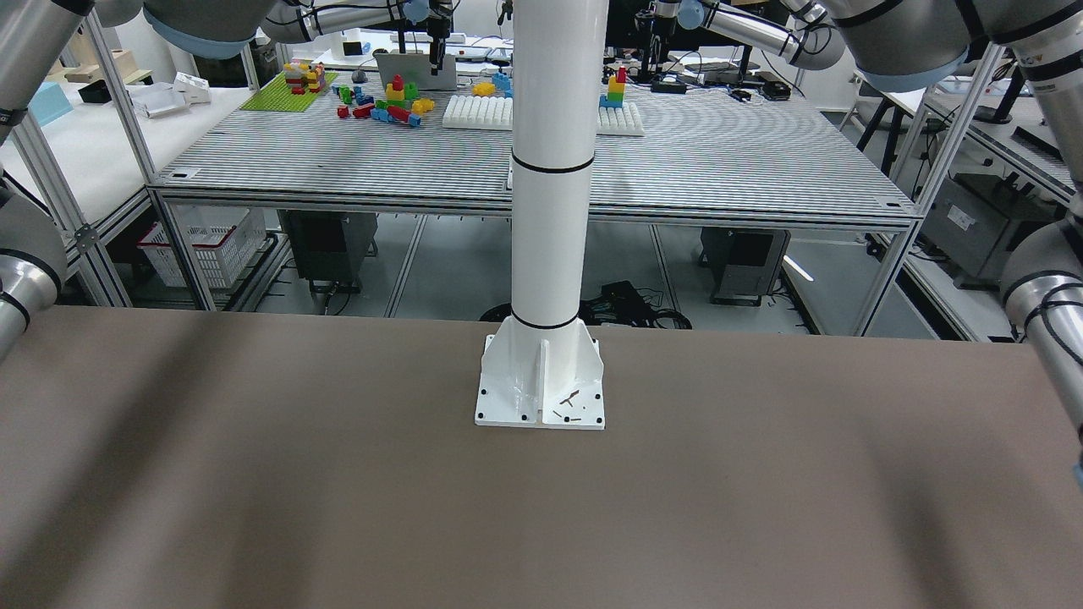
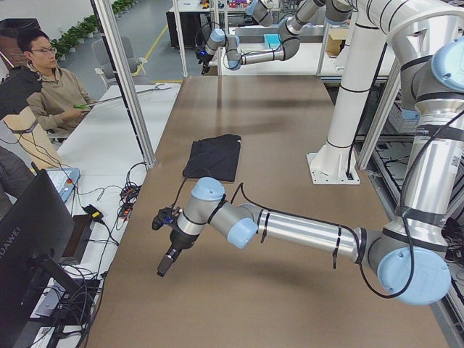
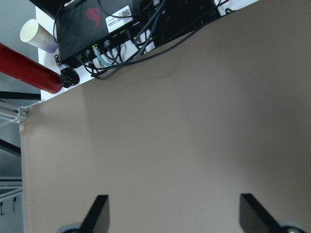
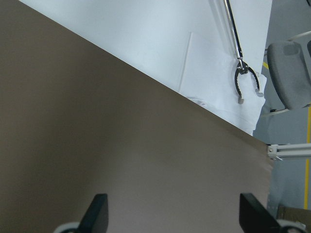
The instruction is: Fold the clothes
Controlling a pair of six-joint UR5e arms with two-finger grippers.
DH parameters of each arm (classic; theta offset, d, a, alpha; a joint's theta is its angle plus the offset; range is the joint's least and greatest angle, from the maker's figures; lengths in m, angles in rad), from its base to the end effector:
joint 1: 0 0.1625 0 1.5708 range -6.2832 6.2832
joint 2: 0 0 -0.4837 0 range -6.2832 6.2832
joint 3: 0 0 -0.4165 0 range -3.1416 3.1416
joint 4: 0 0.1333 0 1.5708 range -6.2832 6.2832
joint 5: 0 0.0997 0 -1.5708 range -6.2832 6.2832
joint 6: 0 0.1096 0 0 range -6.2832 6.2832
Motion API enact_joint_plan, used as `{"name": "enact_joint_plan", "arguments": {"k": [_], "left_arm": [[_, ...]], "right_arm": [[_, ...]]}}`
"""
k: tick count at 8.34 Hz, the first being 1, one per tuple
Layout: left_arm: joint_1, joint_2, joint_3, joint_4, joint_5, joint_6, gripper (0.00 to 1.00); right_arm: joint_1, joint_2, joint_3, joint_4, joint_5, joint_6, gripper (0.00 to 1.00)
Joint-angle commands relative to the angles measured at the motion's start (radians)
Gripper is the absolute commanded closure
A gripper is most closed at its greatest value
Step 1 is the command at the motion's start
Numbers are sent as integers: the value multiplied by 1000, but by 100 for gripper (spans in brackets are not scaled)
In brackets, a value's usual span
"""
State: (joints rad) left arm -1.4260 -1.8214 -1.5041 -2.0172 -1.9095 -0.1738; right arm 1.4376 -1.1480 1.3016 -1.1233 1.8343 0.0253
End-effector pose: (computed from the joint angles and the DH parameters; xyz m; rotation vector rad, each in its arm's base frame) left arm 0.0009 -0.6779 0.5797 0.5642 0.4221 0.0789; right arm 0.0039 -0.7594 0.5708 0.5762 -0.3024 -0.1833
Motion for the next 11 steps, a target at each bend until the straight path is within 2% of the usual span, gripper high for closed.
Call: {"name": "enact_joint_plan", "arguments": {"k": [1,3,4,6,11], "left_arm": [[-221,14,67,-35,-173,187,6],[-292,17,61,-32,-212,198,6],[-295,49,20,-32,-191,197,6],[-292,67,-19,-31,-128,192,6],[-289,77,-38,-32,-54,188,6]], "right_arm": [[171,-67,37,-7,103,-178,5],[219,-175,144,-9,122,-200,5],[219,-221,184,-1,122,-200,5],[221,-243,206,-4,120,-199,5],[248,-243,206,-7,118,-196,5]]}}
